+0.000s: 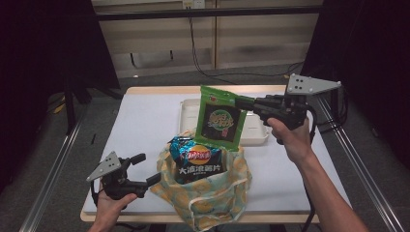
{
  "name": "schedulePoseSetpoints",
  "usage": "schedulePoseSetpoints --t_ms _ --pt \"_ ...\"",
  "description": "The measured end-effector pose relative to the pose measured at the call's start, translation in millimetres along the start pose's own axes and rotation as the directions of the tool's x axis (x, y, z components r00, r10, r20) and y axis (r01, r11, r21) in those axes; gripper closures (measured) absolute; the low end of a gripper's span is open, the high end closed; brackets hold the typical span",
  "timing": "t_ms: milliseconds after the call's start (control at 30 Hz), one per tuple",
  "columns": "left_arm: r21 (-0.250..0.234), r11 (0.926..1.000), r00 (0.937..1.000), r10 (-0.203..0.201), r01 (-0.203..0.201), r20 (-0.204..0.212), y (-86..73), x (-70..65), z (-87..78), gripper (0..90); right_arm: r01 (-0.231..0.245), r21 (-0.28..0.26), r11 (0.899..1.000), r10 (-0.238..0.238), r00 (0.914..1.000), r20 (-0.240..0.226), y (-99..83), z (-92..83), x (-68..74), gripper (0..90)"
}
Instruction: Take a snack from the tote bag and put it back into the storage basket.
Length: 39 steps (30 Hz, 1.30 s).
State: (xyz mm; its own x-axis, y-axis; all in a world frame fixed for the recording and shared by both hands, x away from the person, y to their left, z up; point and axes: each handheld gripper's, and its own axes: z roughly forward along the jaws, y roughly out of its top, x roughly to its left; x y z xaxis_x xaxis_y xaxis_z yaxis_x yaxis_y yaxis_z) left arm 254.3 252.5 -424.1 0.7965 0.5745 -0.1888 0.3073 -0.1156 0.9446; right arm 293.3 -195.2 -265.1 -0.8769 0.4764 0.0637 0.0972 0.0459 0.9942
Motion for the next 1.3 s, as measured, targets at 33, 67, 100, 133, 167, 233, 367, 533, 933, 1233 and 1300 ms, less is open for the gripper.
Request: schedulePoseSetpoints --t_ms 33,67,100,133,167,233,367,533,933,1233,1300 --pt "0.003 0.9999 0.9999 -0.013 0.013 0.004 -1.0 1.2 0.3 5.5 0.001 0.003 1.000 -0.001 1.0000 0.003 1.5 0.2 -2.9 89.0" --pt "0.006 0.9999 0.9999 -0.012 0.012 0.010 -1.9 3.0 0.8 5.0 0.004 0.010 1.000 -0.005 0.9999 0.010 2.5 0.9 -5.9 88.9" --pt "0.017 0.9998 0.9999 -0.011 0.011 0.012 -3.3 3.8 1.7 4.6 0.007 0.016 1.000 -0.007 0.9999 0.012 3.5 1.8 -8.6 89.0" --pt "0.028 0.9996 0.9997 -0.008 0.007 0.024 -5.0 5.0 3.1 3.3 0.009 0.021 1.000 -0.009 0.9999 0.014 5.7 4.3 -16.4 88.9" --pt "0.029 0.9996 0.9991 -0.006 0.005 0.043 -7.0 6.6 5.0 3.3 0.003 0.020 1.000 -0.003 0.9999 0.016 6.1 5.5 -20.8 89.0" --pt "0.056 0.9982 0.9995 -0.026 0.025 0.018 -8.7 7.5 7.1 3.3 -0.002 0.021 1.000 0.002 0.9999 0.017 6.2 7.8 -26.0 89.0" --pt "0.058 0.9980 0.9993 -0.027 0.025 0.027 -10.7 12.3 6.5 3.3 -0.009 0.035 0.999 0.008 0.9995 0.030 5.7 16.7 -40.0 89.0" --pt "0.105 0.9942 0.9997 -0.023 0.023 -0.006 -18.2 14.6 7.9 3.3 -0.020 0.025 0.999 0.019 0.9991 0.039 9.6 23.0 -51.6 89.0" --pt "0.087 0.9961 0.9984 0.014 -0.010 -0.055 -17.1 18.2 1.9 3.7 -0.021 0.038 0.999 0.016 0.9931 0.116 12.7 39.4 -86.3 89.0" --pt "0.073 0.9973 0.9984 0.016 -0.012 -0.054 -15.3 19.5 0.1 3.7 -0.040 0.094 0.995 0.026 0.9896 0.142 -9.0 63.2 -110.1 89.0" --pt "0.085 0.9961 0.9964 0.028 -0.022 -0.079 -13.9 19.6 -3.1 3.7 -0.045 0.108 0.993 0.029 0.9895 0.142 -15.0 68.9 -115.9 89.0"
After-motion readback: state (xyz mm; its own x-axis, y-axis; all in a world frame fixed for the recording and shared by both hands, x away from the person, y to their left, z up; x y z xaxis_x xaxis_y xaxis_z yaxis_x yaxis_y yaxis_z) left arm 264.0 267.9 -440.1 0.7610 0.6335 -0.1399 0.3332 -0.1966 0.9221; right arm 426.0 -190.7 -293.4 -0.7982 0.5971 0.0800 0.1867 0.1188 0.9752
